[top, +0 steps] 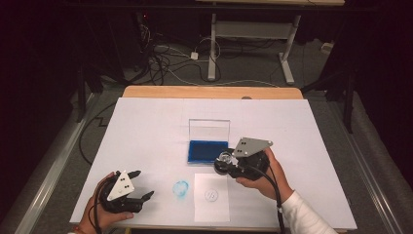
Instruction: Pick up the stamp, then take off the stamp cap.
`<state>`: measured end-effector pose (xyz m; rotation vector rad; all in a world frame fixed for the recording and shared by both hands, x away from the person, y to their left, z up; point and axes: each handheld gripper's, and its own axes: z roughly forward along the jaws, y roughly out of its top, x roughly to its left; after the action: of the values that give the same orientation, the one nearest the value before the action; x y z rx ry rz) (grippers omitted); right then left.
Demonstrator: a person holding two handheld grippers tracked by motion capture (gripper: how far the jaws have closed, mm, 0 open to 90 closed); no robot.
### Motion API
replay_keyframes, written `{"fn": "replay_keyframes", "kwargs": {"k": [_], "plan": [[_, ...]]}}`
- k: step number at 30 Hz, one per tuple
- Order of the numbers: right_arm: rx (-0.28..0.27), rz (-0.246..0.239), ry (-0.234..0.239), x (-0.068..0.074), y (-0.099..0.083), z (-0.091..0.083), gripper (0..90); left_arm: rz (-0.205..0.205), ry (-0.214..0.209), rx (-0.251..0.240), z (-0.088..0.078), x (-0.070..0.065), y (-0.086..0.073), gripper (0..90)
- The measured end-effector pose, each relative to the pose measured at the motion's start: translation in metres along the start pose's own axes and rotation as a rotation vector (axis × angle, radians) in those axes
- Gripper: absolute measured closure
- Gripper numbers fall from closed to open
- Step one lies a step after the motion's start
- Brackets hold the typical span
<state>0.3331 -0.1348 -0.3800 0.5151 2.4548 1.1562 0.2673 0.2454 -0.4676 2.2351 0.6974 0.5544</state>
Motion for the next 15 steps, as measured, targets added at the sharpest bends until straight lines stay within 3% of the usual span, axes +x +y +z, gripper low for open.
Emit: {"fn": "replay_keyframes", "kwargs": {"k": [9,15], "plan": [[-0.017,-0.002,0.020,0.0050,0.0026,0.0037,57.0,-0.003,-0.012,0.006,0.0047,-0.0038,0.0017,20.6],[-0.026,0.000,0.026,0.0099,0.0030,0.0071,57.0,-0.001,-0.030,-0.020,0.0097,-0.0070,0.0099,20.7]]}}
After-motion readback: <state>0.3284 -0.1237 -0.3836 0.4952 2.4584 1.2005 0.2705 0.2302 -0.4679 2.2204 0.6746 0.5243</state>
